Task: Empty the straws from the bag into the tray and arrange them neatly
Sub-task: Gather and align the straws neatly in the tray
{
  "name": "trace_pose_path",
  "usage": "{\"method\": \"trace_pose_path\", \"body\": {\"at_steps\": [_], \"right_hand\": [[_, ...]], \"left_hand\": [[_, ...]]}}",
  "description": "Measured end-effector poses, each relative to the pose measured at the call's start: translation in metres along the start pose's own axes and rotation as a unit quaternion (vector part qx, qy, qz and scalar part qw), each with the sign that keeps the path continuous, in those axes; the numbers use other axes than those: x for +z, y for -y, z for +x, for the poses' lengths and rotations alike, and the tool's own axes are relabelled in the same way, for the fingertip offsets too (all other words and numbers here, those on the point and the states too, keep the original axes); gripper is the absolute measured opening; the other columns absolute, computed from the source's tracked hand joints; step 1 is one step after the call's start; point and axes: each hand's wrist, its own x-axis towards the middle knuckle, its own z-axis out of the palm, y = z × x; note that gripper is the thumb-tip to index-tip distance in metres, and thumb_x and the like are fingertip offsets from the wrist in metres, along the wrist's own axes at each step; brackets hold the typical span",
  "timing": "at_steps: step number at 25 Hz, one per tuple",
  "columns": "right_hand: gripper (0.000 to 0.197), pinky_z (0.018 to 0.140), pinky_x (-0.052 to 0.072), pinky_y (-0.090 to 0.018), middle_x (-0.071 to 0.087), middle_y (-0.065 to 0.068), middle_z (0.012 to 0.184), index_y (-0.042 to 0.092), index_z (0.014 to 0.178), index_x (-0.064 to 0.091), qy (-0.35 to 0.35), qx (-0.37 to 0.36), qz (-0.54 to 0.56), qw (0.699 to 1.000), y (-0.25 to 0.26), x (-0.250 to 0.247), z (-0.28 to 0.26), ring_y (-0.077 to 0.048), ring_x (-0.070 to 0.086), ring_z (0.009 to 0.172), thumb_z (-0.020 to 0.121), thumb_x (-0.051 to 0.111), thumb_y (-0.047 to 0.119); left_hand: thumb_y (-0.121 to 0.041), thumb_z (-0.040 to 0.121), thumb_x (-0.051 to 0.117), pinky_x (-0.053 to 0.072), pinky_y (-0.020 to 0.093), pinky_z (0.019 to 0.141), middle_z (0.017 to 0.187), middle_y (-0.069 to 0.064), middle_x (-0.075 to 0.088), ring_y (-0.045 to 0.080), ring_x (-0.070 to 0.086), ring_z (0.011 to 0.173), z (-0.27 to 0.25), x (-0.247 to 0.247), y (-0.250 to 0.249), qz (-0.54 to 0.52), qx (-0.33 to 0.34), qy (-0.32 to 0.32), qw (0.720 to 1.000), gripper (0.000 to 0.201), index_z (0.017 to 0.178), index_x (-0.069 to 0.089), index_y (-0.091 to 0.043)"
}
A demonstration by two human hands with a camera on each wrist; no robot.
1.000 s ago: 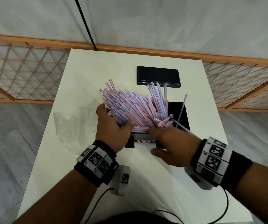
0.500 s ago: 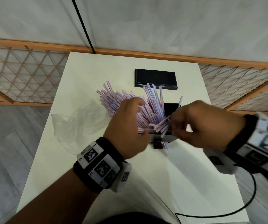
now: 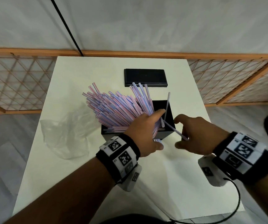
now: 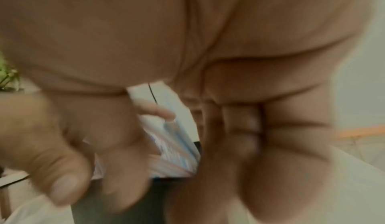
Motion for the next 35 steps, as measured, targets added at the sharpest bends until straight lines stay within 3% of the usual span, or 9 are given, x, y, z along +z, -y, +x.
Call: {"method": "trace_pose_path", "body": {"at_steps": [4, 8, 13, 18, 21, 24, 27, 31, 35], "right_hand": [[0.009, 0.058, 0.038, -0.023, 0.067, -0.001, 0.08, 0.016, 0.088, 0.058, -0.166, -0.093, 0.046, 0.981, 0.02, 0.009, 0.022, -0.021, 0.055, 0.068, 0.083, 0.065, 0.018], [0.011, 0.063, 0.045, -0.022, 0.07, -0.001, 0.081, 0.014, 0.095, 0.066, -0.228, -0.144, 0.155, 0.95, 0.033, 0.015, 0.034, -0.021, 0.061, 0.07, 0.087, 0.061, 0.008], [0.029, 0.079, 0.054, -0.022, 0.074, 0.007, 0.092, 0.02, 0.101, 0.073, -0.219, -0.166, 0.249, 0.929, 0.033, 0.023, 0.042, -0.009, 0.069, 0.084, 0.085, 0.059, -0.001], [0.02, 0.063, 0.041, -0.007, 0.067, 0.014, 0.074, 0.028, 0.086, 0.064, -0.246, -0.122, 0.217, 0.937, 0.028, 0.009, 0.047, 0.001, 0.06, 0.063, 0.08, 0.072, 0.01], [0.017, 0.066, 0.04, -0.021, 0.067, 0.009, 0.078, 0.022, 0.091, 0.062, -0.275, 0.02, 0.163, 0.947, 0.005, -0.011, 0.065, -0.012, 0.061, 0.074, 0.08, 0.073, 0.029], [0.047, 0.073, 0.038, -0.028, 0.062, 0.001, 0.088, 0.019, 0.101, 0.056, -0.19, 0.117, 0.088, 0.971, -0.014, -0.019, 0.087, -0.02, 0.055, 0.088, 0.079, 0.07, 0.057], [0.041, 0.075, 0.042, -0.029, 0.062, 0.003, 0.083, 0.019, 0.098, 0.063, -0.146, 0.071, 0.051, 0.986, -0.014, -0.018, 0.098, -0.021, 0.059, 0.089, 0.08, 0.071, 0.055], [0.017, 0.064, 0.046, -0.025, 0.064, 0.009, 0.067, 0.02, 0.073, 0.066, -0.206, 0.014, 0.094, 0.974, -0.006, -0.023, 0.092, -0.018, 0.066, 0.074, 0.081, 0.077, 0.03], [0.017, 0.058, 0.032, -0.006, 0.059, 0.013, 0.065, 0.021, 0.076, 0.063, -0.293, -0.106, 0.079, 0.947, 0.029, -0.044, 0.079, -0.004, 0.054, 0.061, 0.077, 0.079, 0.024]], "left_hand": [[-0.014, 0.076, 0.079, 0.051, 0.03, 0.083, 0.102, 0.007, 0.074, 0.027, 0.068, 0.096, 0.01, 0.005, -0.007, -0.046, 0.058, -0.092, 0.993, 0.051, 0.124, 0.064, -0.016], [-0.015, 0.077, 0.07, 0.054, 0.034, 0.071, 0.078, 0.0, 0.073, 0.022, 0.067, 0.074, 0.013, -0.003, 0.007, -0.076, 0.033, -0.178, 0.981, 0.017, 0.093, 0.074, -0.016], [-0.014, 0.078, 0.08, 0.054, 0.029, 0.071, 0.077, -0.001, 0.075, 0.018, 0.068, 0.072, 0.011, -0.013, 0.014, -0.115, 0.014, -0.218, 0.969, 0.011, 0.088, 0.077, -0.016], [-0.023, 0.077, 0.083, 0.048, 0.012, 0.071, 0.067, -0.015, 0.068, -0.001, 0.063, 0.065, 0.006, -0.024, 0.031, -0.145, -0.043, -0.289, 0.945, 0.004, 0.079, 0.081, -0.022], [-0.026, 0.072, 0.084, 0.059, 0.031, 0.078, 0.063, -0.016, 0.072, 0.006, 0.071, 0.064, -0.007, -0.037, 0.052, -0.205, -0.063, -0.305, 0.928, 0.006, 0.072, 0.079, -0.023], [-0.029, 0.069, 0.084, 0.062, 0.045, 0.078, 0.064, -0.015, 0.073, 0.013, 0.073, 0.066, -0.02, -0.046, 0.066, -0.222, -0.082, -0.305, 0.923, 0.005, 0.07, 0.079, -0.027], [-0.021, 0.072, 0.088, 0.062, 0.043, 0.074, 0.062, -0.015, 0.073, 0.008, 0.07, 0.06, -0.029, -0.052, 0.07, -0.2, -0.083, -0.294, 0.931, 0.012, 0.07, 0.078, -0.028], [-0.023, 0.07, 0.087, 0.062, 0.039, 0.071, 0.06, -0.014, 0.072, 0.011, 0.069, 0.057, -0.034, -0.06, 0.079, -0.212, -0.09, -0.298, 0.927, 0.007, 0.072, 0.08, -0.024], [-0.018, 0.073, 0.088, 0.054, 0.03, 0.066, 0.058, -0.014, 0.071, 0.009, 0.065, 0.055, -0.034, -0.063, 0.08, -0.193, -0.086, -0.278, 0.937, 0.011, 0.07, 0.079, -0.024]]}}
